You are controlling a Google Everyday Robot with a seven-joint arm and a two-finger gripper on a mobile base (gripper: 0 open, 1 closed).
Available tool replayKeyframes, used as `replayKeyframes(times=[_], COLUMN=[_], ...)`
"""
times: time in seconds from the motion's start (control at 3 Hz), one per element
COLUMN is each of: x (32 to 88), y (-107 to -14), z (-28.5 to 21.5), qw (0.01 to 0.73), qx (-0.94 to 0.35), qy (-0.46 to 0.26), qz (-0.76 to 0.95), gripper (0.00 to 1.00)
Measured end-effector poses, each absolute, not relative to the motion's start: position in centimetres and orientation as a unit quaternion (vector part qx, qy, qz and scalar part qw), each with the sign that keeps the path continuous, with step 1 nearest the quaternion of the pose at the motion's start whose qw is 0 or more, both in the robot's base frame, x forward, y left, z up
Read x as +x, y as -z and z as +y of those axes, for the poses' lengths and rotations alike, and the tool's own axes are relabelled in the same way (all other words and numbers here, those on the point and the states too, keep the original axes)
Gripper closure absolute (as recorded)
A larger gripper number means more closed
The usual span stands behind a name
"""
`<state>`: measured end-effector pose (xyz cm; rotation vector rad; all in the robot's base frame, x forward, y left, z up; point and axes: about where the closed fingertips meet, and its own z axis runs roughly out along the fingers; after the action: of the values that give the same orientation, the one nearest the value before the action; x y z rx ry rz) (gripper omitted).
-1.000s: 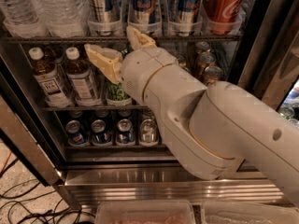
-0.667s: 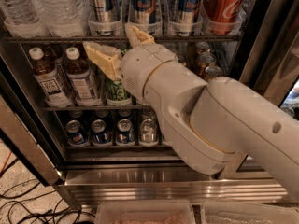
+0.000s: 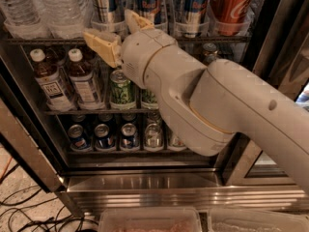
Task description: Pick redbull can from top shelf of fridge
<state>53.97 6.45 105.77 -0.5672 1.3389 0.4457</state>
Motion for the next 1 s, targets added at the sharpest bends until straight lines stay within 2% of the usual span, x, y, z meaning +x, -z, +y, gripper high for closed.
replayKeyframes(times=[1.0], x=[57.2], y=[-106.7], z=[8.0], qw=[0.738], qx=[-0.238], qy=[-0.180], qz=[0.606], gripper=[0.32])
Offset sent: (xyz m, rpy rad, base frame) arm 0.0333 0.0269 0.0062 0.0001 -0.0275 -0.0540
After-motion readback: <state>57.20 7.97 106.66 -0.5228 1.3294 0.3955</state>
